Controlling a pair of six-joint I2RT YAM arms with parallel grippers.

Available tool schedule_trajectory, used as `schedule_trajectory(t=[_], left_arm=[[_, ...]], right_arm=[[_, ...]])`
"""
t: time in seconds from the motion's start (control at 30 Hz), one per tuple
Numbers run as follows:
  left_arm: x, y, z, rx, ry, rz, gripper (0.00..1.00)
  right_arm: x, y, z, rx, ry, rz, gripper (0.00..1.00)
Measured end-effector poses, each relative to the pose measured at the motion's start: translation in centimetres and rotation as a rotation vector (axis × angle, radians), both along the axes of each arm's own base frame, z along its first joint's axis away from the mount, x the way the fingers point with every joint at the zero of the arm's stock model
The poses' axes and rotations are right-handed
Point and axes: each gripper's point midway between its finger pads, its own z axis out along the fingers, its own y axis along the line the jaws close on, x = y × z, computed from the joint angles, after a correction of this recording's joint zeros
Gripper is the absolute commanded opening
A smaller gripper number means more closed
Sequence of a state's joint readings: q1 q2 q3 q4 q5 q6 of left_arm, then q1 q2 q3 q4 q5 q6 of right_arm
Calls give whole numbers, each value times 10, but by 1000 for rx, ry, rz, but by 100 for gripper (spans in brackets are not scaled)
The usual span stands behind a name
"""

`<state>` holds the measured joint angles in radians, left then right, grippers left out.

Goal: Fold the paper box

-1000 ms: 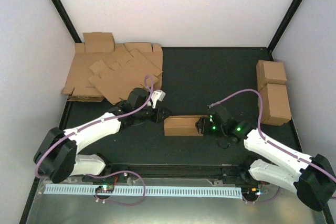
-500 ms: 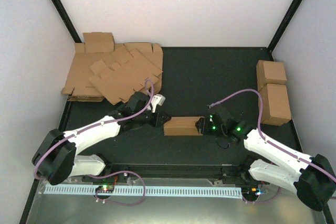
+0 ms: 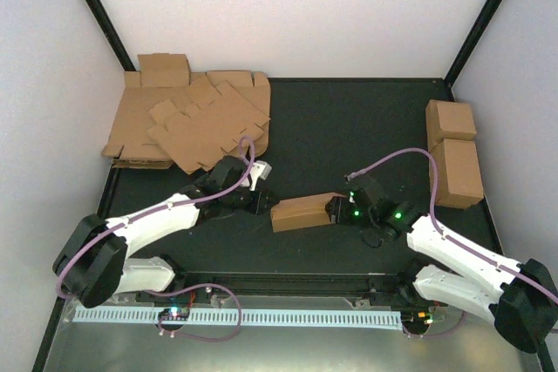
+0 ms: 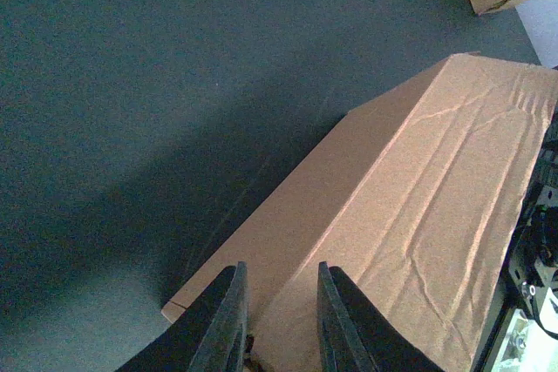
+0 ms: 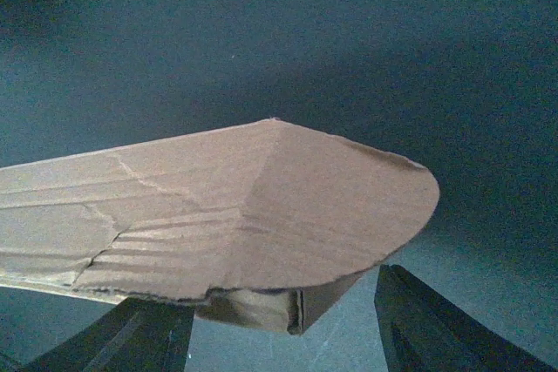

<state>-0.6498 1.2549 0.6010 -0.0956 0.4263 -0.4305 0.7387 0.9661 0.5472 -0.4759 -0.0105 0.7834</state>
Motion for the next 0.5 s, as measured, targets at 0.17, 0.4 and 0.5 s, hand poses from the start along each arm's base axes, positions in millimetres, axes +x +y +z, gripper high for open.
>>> schedule_trajectory(t=[0.17, 0.4, 0.5], left_arm=[[0, 0, 0, -2, -1, 0, 24], [-5, 4, -11, 22, 20, 2, 24], [-7, 5, -14, 30, 25, 1, 24]], right_arm=[[-2, -1, 0, -6, -1, 11, 60], [-4, 0, -1, -7, 5, 28, 60], [-5, 0, -1, -8, 6, 33, 60]])
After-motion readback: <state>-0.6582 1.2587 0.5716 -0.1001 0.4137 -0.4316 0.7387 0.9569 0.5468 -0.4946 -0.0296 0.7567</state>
